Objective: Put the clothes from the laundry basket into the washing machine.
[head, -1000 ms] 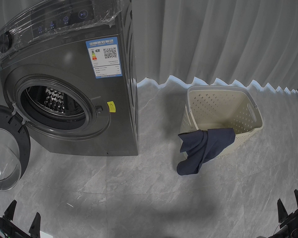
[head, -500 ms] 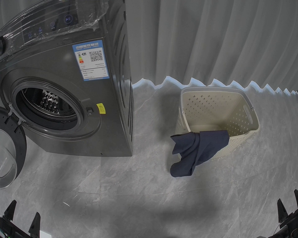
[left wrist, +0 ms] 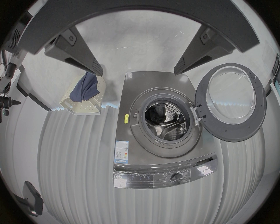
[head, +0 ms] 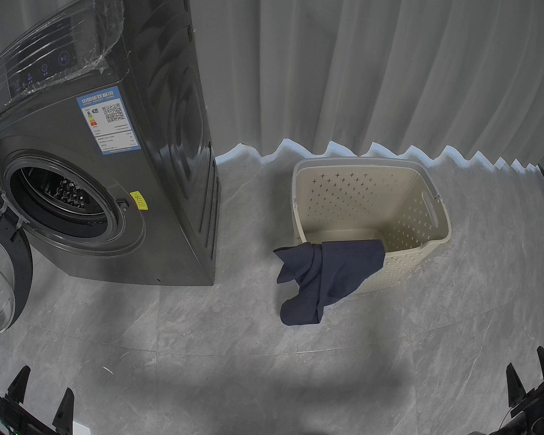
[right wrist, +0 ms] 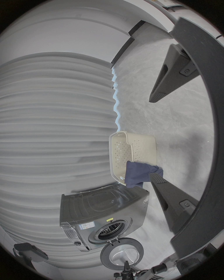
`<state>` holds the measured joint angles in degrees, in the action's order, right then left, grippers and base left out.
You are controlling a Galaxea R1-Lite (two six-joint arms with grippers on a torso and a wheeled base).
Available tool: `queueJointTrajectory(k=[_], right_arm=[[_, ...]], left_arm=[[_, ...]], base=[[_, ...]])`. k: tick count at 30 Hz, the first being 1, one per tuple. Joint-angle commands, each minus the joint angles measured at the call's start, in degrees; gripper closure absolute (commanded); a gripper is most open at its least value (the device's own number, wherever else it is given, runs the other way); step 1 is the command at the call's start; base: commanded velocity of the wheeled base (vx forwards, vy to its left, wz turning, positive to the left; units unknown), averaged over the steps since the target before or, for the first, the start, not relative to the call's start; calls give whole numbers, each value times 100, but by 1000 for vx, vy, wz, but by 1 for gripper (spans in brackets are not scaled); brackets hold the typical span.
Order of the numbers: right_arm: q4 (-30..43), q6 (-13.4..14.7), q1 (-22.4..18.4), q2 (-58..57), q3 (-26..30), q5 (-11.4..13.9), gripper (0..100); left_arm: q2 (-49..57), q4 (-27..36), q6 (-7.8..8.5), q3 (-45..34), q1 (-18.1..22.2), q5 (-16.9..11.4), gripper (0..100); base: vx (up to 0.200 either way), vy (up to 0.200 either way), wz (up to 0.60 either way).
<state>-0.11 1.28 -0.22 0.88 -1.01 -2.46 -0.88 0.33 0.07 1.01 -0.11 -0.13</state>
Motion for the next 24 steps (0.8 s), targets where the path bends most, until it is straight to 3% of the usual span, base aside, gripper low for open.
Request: queueJointTrajectory(k=[1, 7, 16, 24], right_arm=[[-7, 4, -4, -88, 101, 0, 0], [-7, 4, -4, -88, 101, 0, 0], [-7, 4, -4, -88, 101, 0, 0], [-7, -5, -4, -88, 101, 0, 0]], left_arm=[[61, 2, 1, -92, 2, 5, 0], [61, 2, -16, -92, 2, 5, 0], [61, 2, -7, -92, 2, 5, 0], [61, 2, -16, -92, 2, 5, 0]], base=[[0, -200, 0], [0, -200, 0], [0, 0, 0], [200, 0, 0]])
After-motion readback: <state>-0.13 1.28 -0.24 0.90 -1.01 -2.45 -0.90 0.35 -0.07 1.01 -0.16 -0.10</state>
